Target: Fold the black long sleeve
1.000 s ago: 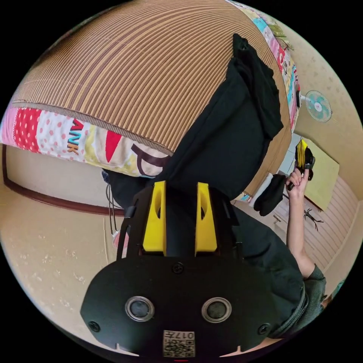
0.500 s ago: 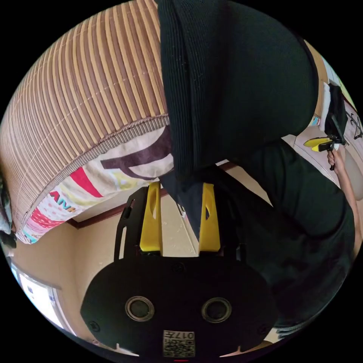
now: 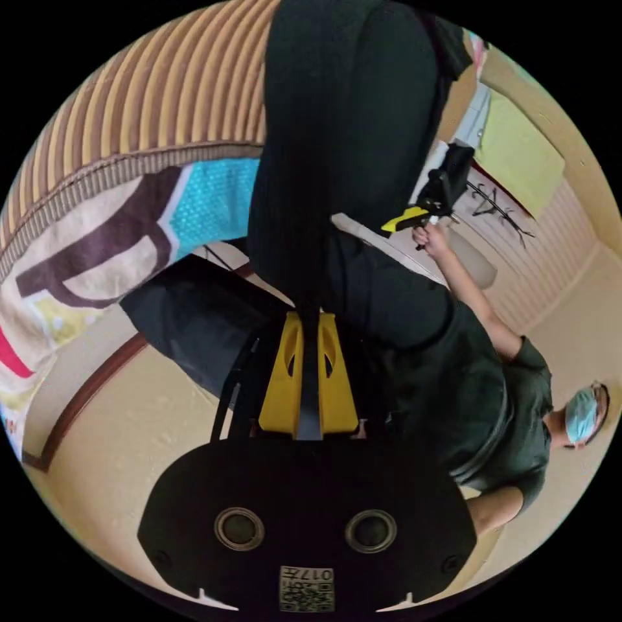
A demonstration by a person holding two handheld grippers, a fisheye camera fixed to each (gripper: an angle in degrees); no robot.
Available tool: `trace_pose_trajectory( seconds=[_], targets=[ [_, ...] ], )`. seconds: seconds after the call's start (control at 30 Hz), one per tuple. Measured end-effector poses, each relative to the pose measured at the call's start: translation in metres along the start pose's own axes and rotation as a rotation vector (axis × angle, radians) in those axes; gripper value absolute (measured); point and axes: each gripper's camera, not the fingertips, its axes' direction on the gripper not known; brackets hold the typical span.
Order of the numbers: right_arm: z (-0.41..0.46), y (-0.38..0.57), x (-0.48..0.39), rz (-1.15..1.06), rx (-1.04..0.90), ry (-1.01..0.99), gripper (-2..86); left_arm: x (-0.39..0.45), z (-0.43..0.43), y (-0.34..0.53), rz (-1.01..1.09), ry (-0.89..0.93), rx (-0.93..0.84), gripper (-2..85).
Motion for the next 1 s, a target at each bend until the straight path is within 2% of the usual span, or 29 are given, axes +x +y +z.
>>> trace_pose_trajectory(
  seconds=[0.03, 0.1, 0.13, 0.2, 0.27, 0.3, 0.37, 0.43, 0.47, 0.53, 0.6, 0.67, 0.73, 0.9, 1.0],
  targets=[
    [-0.005, 0.008, -0.005, -0.068, 0.017, -0.087, 2.3, 0.010, -0.006, 0.016, 0.124, 0.077, 0.001, 3.9],
    [-0.032, 0.044, -0.021, -0.299, 0.111, -0.395, 1.5, 0.023, -0.022, 0.042, 0.255, 0.142, 0.028, 3.9],
    [-0.040, 0.054, -0.024, -0.350, 0.141, -0.458, 1.4, 0.031, -0.035, 0.060, 0.347, 0.235, 0.071, 3.8],
    [-0.066, 0.092, -0.041, -0.590, 0.226, -0.672, 0.9, 0.042, -0.054, 0.089, 0.518, 0.408, 0.155, 3.8],
    [-0.080, 0.115, -0.051, -0.732, 0.246, -0.768, 0.6, 0.053, -0.074, 0.126, 0.742, 0.606, 0.246, 3.9],
    [-0.089, 0.127, -0.057, -0.805, 0.275, -0.792, 0.4, 0.054, -0.078, 0.133, 0.785, 0.643, 0.272, 3.9],
    [-0.102, 0.137, -0.062, -0.876, 0.336, -0.788, 0.2, 0.053, -0.097, 0.153, 0.881, 0.702, 0.432, 4.0],
    [-0.117, 0.135, -0.058, -0.882, 0.430, -0.775, 0.1, 0.043, -0.111, 0.156, 0.844, 0.675, 0.593, 4.0],
    [-0.128, 0.126, -0.049, -0.829, 0.505, -0.773, 0.1, 0.031, -0.119, 0.151, 0.749, 0.658, 0.703, 4.0],
    [-0.144, 0.103, -0.028, -0.676, 0.635, -0.786, 0.1, 0.006, -0.125, 0.135, 0.534, 0.665, 0.852, 4.1],
    [-0.163, 0.072, 0.001, -0.422, 0.839, -0.838, 0.2, -0.015, -0.128, 0.121, 0.349, 0.691, 0.998, 4.1],
    [-0.175, 0.053, 0.011, -0.289, 0.989, -0.882, 0.3, -0.032, -0.129, 0.100, 0.173, 0.803, 1.155, 4.1],
    [-0.190, 0.028, 0.007, -0.223, 1.065, -0.907, 0.7, -0.030, -0.137, 0.081, 0.141, 0.859, 1.207, 4.1],
    [-0.238, -0.031, -0.030, -0.163, 1.190, -0.874, 5.0, -0.001, -0.182, 0.043, 0.144, 0.815, 1.267, 6.3],
    [-0.245, -0.048, -0.039, -0.082, 1.196, -0.784, 8.7, 0.013, -0.201, 0.048, 0.101, 0.584, 1.307, 12.5]
  ],
)
